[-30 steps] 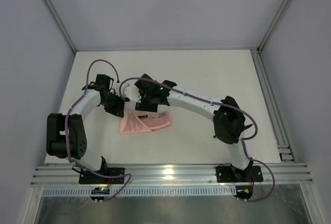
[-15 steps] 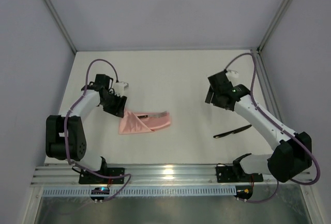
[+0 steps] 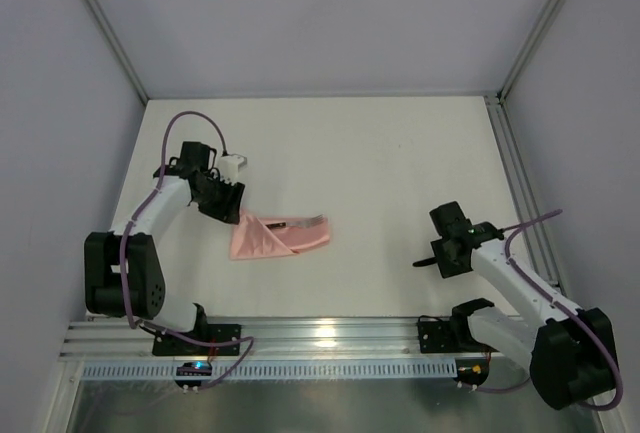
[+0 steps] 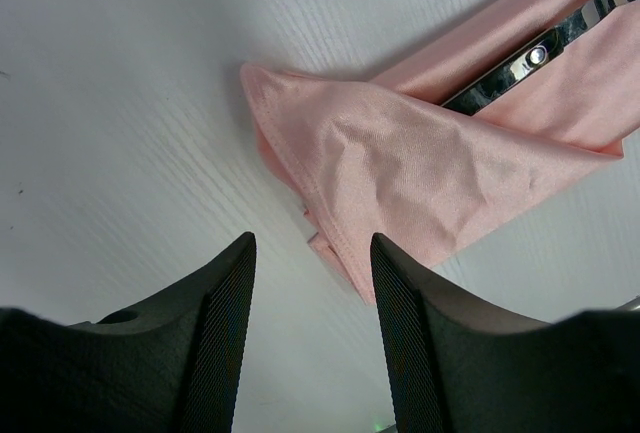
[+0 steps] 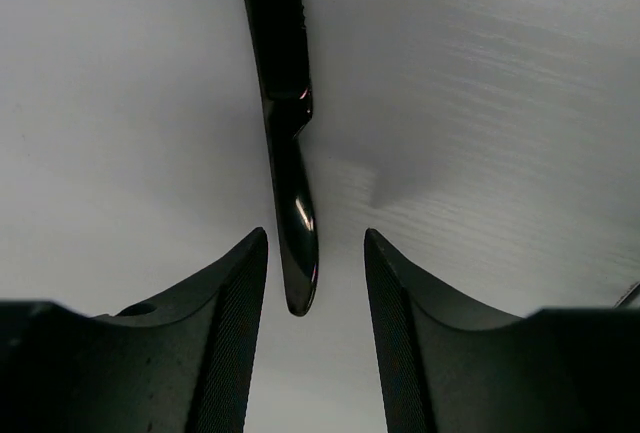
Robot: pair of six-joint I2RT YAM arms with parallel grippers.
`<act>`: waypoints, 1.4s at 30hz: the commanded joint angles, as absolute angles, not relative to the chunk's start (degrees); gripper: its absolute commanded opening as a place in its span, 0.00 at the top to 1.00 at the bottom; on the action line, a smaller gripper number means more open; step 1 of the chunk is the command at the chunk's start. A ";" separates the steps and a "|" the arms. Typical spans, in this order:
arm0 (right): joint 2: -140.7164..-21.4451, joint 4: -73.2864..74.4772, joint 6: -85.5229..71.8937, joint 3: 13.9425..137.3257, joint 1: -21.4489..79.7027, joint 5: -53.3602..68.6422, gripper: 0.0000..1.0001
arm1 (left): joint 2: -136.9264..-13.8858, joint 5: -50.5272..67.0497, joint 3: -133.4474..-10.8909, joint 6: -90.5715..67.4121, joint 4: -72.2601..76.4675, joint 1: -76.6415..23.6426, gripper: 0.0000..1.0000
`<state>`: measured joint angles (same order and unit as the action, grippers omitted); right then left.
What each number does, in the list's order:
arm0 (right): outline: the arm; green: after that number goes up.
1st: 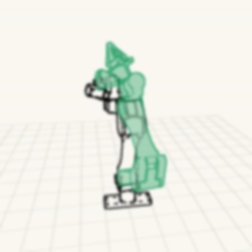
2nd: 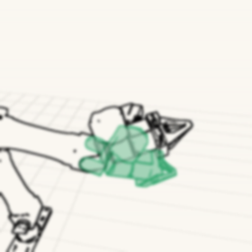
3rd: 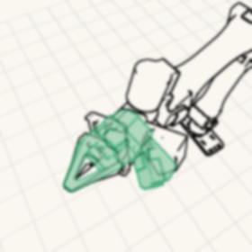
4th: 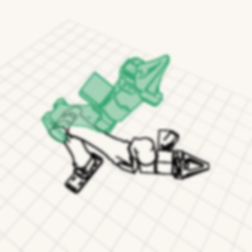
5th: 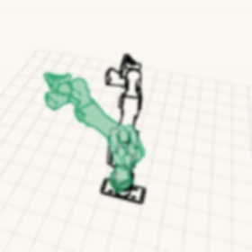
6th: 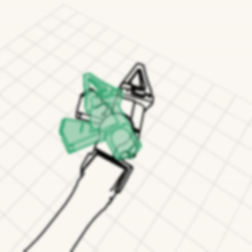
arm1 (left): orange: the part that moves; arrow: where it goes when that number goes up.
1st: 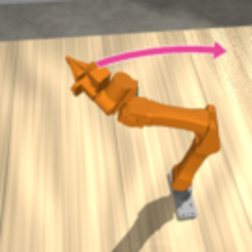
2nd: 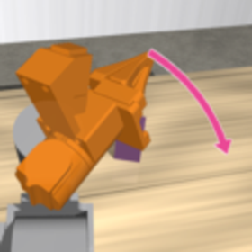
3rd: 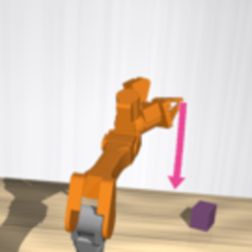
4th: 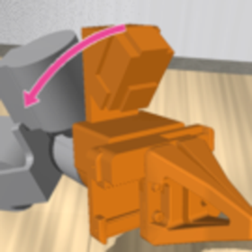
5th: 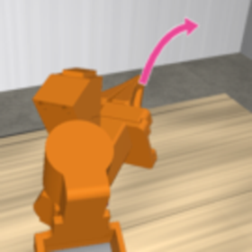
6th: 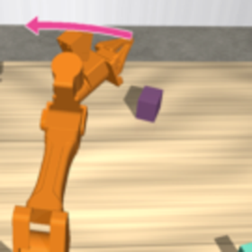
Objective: Fold the napkin into a case and place the utensils inside
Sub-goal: Pick up the knife from the corner of the board.
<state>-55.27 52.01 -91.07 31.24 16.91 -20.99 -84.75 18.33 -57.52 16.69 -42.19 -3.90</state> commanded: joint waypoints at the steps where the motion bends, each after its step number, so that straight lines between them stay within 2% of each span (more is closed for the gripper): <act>1: -60.97 46.15 -98.00 31.03 15.21 -19.34 0.53 | -83.06 20.04 -58.10 16.26 -41.13 -3.96 0.48; 8: -70.30 43.51 -91.06 33.57 10.64 -20.13 0.51 | -82.53 20.48 -58.18 16.70 -41.40 -3.96 0.48; 14: -73.47 40.43 -90.09 31.29 7.91 -16.09 0.53 | -81.83 20.65 -58.36 16.79 -41.48 -3.96 0.48; 21: -77.34 46.05 -85.70 34.63 6.42 -16.00 0.54 | -80.78 20.39 -58.36 17.31 -41.84 -4.04 0.48; 24: -80.22 46.40 -85.26 34.45 6.24 -14.33 0.60 | -80.33 20.57 -58.36 17.31 -41.57 -3.96 0.48; 25: -81.29 46.41 -84.82 34.45 6.24 -13.11 0.67 | -80.16 20.65 -58.45 17.23 -41.57 -3.96 0.48; 27: -82.26 46.32 -83.59 35.15 6.24 -12.75 0.69 | -79.98 20.74 -58.36 17.23 -41.66 -3.96 0.48; 32: -79.98 41.67 -81.83 32.71 6.33 -11.52 0.96 | -80.07 20.39 -58.45 17.93 -41.84 -3.96 0.48; 38: -80.78 41.39 -81.91 36.55 7.73 -7.64 0.97 | -80.51 20.49 -58.27 17.58 -41.40 -3.96 0.48; 41: -78.93 43.76 -85.07 41.91 13.52 -10.54 0.97 | -80.94 20.21 -57.31 18.02 -40.96 -3.96 0.49; 42: -79.01 44.90 -87.25 43.40 14.93 -11.07 0.97 | -81.03 20.30 -57.04 18.19 -41.22 -3.87 0.52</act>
